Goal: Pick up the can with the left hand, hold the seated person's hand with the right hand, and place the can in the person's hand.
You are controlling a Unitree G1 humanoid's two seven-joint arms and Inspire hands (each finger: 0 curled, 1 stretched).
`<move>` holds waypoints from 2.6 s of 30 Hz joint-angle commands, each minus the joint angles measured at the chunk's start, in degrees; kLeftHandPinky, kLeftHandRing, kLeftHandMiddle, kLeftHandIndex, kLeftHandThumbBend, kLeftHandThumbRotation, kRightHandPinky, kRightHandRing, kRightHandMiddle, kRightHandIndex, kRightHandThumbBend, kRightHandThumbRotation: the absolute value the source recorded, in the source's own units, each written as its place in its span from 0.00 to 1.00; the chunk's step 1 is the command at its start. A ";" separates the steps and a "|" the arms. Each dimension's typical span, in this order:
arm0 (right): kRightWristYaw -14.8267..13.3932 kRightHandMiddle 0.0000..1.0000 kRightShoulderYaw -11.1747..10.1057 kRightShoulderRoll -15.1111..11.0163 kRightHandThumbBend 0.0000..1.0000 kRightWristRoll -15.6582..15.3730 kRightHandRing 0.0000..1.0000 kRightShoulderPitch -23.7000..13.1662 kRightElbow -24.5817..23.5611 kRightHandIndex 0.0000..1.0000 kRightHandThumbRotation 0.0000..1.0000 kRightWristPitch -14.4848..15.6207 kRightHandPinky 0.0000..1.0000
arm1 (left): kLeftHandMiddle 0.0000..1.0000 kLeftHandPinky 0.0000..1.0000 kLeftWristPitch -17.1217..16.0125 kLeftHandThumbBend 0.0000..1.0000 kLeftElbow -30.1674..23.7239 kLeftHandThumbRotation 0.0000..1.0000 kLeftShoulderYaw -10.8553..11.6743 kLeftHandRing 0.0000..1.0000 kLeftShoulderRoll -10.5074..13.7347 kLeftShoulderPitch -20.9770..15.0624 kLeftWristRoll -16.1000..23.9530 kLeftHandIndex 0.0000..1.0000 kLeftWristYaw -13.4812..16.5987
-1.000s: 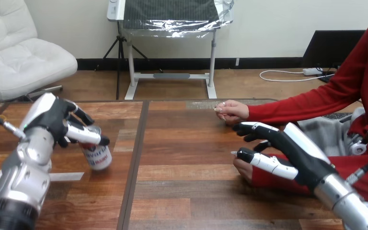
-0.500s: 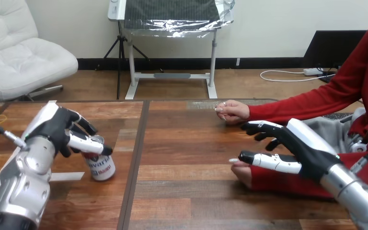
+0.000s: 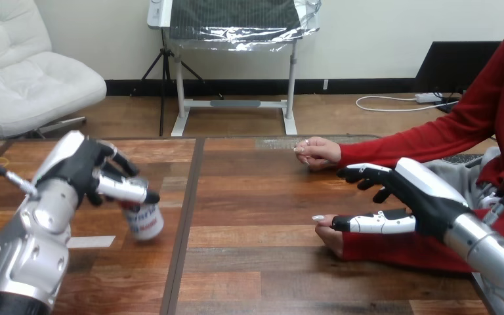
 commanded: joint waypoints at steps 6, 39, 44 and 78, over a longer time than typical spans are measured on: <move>-1.40 0.86 1.58 -3.55 1.00 0.37 0.84 -12.96 5.20 0.86 0.57 -2.93 0.71 | 0.42 0.29 -0.27 0.75 -12.90 0.00 4.08 0.35 3.70 -6.19 0.55 0.45 -0.24; 9.74 0.90 4.77 -6.48 1.00 2.50 0.87 -18.24 14.31 0.90 0.47 2.48 0.74 | 0.42 0.28 0.23 0.76 -12.99 0.00 4.76 0.34 3.78 -5.68 0.31 0.45 -0.60; 11.29 0.91 5.12 -6.90 1.00 2.49 0.87 -18.61 14.78 0.90 0.46 3.84 0.72 | 0.42 0.28 0.32 0.76 -12.95 0.00 4.85 0.33 3.76 -5.74 0.21 0.45 -0.69; 18.01 0.91 6.15 -8.95 1.00 3.52 0.87 -17.35 13.52 0.90 0.39 10.49 0.73 | 0.42 0.28 -1.09 0.75 -12.74 0.00 4.81 0.34 4.01 -5.97 0.06 0.45 -0.89</move>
